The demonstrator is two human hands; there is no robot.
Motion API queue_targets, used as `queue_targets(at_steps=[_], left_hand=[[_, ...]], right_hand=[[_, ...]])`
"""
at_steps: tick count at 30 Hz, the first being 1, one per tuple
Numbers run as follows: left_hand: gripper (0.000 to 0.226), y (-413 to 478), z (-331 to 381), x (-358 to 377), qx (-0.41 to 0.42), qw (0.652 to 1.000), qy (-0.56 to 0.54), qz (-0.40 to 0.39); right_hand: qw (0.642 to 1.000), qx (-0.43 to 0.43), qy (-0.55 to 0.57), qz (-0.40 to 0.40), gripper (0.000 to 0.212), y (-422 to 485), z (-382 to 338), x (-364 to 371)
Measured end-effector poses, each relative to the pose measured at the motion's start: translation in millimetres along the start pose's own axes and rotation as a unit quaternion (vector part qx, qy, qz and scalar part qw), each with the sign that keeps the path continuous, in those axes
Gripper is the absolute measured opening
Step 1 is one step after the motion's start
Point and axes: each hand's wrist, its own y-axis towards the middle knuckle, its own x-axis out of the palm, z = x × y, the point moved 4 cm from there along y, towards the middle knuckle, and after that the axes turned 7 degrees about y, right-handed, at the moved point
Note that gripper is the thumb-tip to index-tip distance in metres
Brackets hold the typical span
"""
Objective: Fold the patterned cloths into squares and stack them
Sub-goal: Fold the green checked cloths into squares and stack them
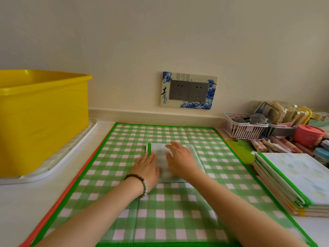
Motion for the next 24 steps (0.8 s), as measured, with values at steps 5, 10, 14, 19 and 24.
queue_targets(at_steps=[5,10,14,19,24], left_hand=[[0.054,-1,1,-1,0.0,1.0,0.014,-0.009],[0.057,3,-2,-11,0.012,0.999,0.028,-0.043],[0.053,32,-9,-27,0.015,1.0,0.0,-0.002],[0.053,58,-17,-7,0.029,0.998,-0.024,-0.043],[0.053,62,-19,-1,0.031,0.999,-0.016,-0.039]], right_hand=[[0.993,0.025,-0.039,-0.113,0.055,-8,8,28],[0.987,0.076,-0.077,-0.119,0.067,-16,50,1],[0.986,0.075,-0.08,-0.127,0.067,-18,53,-2],[0.982,0.085,-0.089,-0.145,0.067,-17,52,-3],[0.986,0.065,-0.075,-0.137,0.057,7,39,1]])
